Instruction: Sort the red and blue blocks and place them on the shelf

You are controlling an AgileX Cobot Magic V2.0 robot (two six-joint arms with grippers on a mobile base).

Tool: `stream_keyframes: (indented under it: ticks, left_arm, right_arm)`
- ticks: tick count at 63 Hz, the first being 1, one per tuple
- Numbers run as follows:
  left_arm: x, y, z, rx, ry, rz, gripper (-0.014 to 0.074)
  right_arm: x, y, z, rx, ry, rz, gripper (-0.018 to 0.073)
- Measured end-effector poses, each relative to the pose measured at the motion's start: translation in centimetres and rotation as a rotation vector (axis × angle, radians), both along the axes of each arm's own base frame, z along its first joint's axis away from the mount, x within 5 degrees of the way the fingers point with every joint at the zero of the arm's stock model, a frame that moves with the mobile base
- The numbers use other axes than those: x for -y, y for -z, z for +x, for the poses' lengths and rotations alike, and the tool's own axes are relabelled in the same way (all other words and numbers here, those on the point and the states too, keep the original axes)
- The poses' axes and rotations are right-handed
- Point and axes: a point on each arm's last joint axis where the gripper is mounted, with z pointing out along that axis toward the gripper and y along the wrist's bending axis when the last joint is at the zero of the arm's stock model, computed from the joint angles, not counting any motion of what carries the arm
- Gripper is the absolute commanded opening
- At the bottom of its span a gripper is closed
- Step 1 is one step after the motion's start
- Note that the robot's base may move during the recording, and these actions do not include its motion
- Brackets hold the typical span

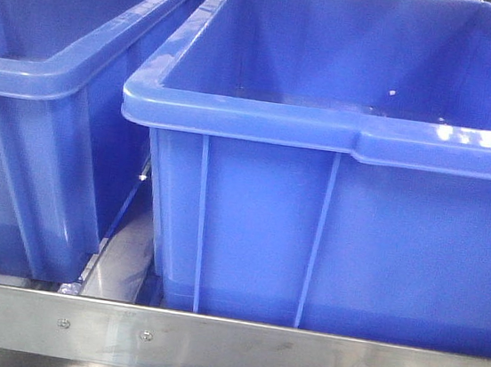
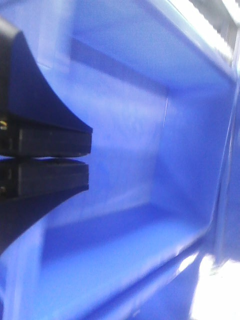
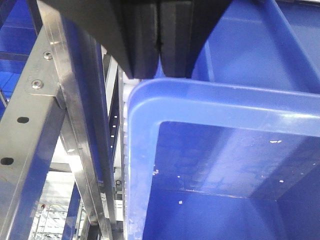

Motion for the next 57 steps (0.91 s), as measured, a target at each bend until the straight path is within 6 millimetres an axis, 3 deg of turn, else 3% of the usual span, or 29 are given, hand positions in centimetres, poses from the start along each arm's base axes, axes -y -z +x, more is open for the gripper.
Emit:
stream_keyframes:
  ticks: [22, 57]
  left_arm:
    - [-0.5, 6.7, -0.6, 0.047, -0.071, -0.019, 0.0135]
    - [-0.5, 6.1, -0.6, 0.122, -0.076, -0.012, 0.0135]
  right_arm:
    - [0.0, 0.0, 0.0, 0.0, 0.0, 0.0, 0.0069]
    - [0.0, 0.0, 0.0, 0.0, 0.0, 0.0, 0.0069]
